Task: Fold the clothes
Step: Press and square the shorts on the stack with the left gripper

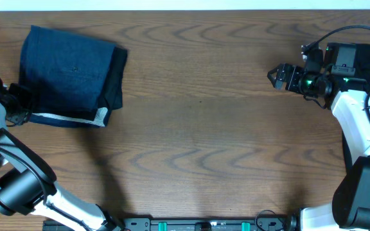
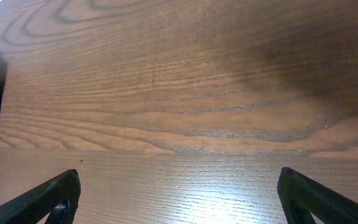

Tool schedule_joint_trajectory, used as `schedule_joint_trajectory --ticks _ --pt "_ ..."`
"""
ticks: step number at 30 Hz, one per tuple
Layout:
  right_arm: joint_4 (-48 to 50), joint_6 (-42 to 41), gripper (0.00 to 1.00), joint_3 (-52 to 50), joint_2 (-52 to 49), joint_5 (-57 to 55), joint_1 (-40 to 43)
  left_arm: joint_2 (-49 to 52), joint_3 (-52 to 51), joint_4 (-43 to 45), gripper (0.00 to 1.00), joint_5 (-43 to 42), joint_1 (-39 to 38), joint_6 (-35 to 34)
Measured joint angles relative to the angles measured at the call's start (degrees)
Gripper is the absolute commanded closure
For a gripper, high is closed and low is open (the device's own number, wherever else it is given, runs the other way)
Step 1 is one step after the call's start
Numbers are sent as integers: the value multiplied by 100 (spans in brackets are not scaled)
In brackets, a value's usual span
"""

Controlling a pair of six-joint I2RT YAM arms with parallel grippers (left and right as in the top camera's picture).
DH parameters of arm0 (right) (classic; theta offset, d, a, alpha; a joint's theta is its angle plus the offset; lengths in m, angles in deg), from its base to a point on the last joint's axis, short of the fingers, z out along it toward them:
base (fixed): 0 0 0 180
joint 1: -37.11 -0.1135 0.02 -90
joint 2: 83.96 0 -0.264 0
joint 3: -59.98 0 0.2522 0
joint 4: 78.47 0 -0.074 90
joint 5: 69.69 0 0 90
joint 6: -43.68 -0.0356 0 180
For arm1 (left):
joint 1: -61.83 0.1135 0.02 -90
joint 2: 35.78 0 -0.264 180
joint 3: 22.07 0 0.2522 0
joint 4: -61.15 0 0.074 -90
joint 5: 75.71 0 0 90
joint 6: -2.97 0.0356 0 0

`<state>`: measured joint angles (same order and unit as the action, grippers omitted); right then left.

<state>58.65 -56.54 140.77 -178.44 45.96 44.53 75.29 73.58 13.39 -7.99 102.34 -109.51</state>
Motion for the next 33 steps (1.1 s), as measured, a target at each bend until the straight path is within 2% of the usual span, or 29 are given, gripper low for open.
schedule_joint_trajectory --ticks 5,12,15,20,22,26,30,32,33 --pt "0 0 1 0 0 0 0 -326 -2 11 94 -50 0 -7" --pt "0 0 1 0 0 0 0 -1926 0 -96 94 -518 -109 -44" --pt "0 0 1 0 0 0 0 -2483 0 -282 94 -872 -426 -50" --pt "0 0 1 0 0 0 0 -2732 0 -374 91 -1169 -1342 -44" --pt "0 0 1 0 0 0 0 -2717 0 -393 83 -1220 -1766 -2" --pt "0 2 1 0 0 0 0 -2706 0 -435 49 -1204 -2448 162" --pt "0 0 1 0 0 0 0 -2706 0 -573 33 -957 -2944 391" --pt "0 0 1 0 0 0 0 -2706 0 -660 13 -669 -3145 610" --pt "0 0 1 0 0 0 0 -2706 0 -695 8 -511 -3220 702"
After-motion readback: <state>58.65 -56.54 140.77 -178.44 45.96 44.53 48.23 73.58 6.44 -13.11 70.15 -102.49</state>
